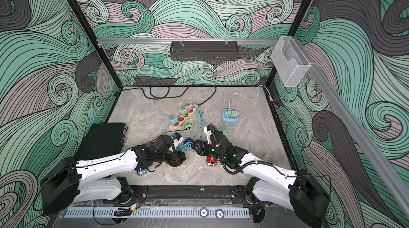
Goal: Unplug the electric shaver
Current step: Remove the charging cable from the electric shaver.
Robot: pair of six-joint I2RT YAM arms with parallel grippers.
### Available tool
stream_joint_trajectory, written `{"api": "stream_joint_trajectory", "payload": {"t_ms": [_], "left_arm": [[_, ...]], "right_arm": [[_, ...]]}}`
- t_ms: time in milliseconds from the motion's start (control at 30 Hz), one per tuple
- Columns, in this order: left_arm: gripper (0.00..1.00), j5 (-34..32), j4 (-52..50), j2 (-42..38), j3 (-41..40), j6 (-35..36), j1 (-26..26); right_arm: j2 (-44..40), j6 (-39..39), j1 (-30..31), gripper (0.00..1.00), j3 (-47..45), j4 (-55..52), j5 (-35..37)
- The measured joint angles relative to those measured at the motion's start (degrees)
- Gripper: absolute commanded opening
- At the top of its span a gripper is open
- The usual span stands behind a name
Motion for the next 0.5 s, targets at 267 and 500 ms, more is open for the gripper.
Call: {"api": "stream_joint_trajectory", "payload": {"t_ms": [267,500], "left_arm": [[0.4,1.81,2.75,-0.85,-1.49,2.4,0.0],[0.39,2.27,3.91,-2.4,-2.58,4.31,0.0]], "right_arm": [[8.96,0.31,0.98,0.34,2.84,4.92,-4.83],[13.07,0.46,1.86,0.31,5.35,7.1,-5.86]]}}
